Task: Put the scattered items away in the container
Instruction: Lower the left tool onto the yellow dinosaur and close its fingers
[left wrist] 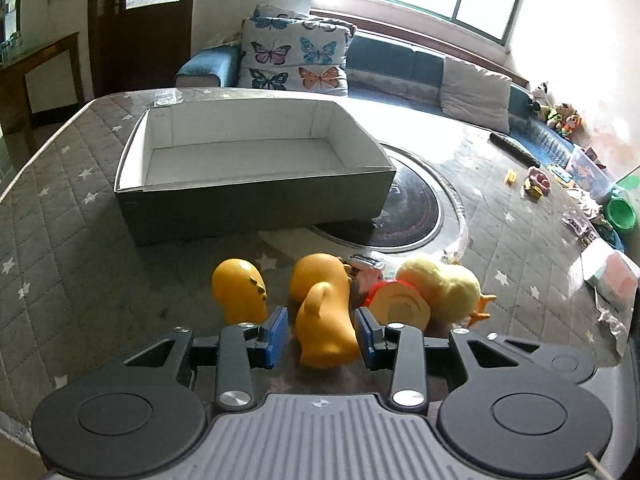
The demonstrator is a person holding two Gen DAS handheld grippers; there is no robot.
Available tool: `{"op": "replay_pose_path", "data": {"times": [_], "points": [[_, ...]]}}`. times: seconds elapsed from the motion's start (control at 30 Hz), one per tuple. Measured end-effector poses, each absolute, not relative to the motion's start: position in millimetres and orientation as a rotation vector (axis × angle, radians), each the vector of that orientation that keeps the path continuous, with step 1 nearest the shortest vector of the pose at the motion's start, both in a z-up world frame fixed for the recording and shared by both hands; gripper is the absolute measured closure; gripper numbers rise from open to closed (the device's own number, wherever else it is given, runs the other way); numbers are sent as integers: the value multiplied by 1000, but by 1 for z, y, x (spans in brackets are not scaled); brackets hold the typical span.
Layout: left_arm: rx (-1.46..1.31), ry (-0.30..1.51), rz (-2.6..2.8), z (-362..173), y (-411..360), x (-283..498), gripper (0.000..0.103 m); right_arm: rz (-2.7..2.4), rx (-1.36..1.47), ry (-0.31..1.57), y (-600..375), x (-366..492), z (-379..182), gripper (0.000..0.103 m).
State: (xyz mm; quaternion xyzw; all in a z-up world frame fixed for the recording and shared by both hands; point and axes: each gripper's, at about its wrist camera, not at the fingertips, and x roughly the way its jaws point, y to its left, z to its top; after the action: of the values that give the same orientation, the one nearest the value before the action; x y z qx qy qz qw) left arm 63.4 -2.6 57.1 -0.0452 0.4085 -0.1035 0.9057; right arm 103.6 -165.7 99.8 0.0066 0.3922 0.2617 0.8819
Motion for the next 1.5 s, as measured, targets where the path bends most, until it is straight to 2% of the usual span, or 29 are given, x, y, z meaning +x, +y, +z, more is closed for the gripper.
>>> {"op": "replay_pose_path", "data": {"times": [0.37, 0.6, 0.87, 0.93, 1.23, 1.5], "points": [[-101, 832, -234, 60, -4, 79, 64, 532, 50, 841, -159, 123, 88, 47], [-123, 874, -224, 49, -6, 99, 63, 490, 80, 852, -173, 129, 84, 61], [-137, 912, -211, 42, -7, 122, 63, 535, 97, 849, -172, 127, 88, 60], [-126, 920, -204, 40, -8, 126, 63, 534, 95, 858, -168, 130, 86, 53], [-100, 952, -206, 30, -14, 139, 60, 503, 97, 884, -158, 140, 74, 54], [-110, 950, -214, 31, -14, 138, 65, 498, 94, 876, -158, 139, 73, 57]]}}
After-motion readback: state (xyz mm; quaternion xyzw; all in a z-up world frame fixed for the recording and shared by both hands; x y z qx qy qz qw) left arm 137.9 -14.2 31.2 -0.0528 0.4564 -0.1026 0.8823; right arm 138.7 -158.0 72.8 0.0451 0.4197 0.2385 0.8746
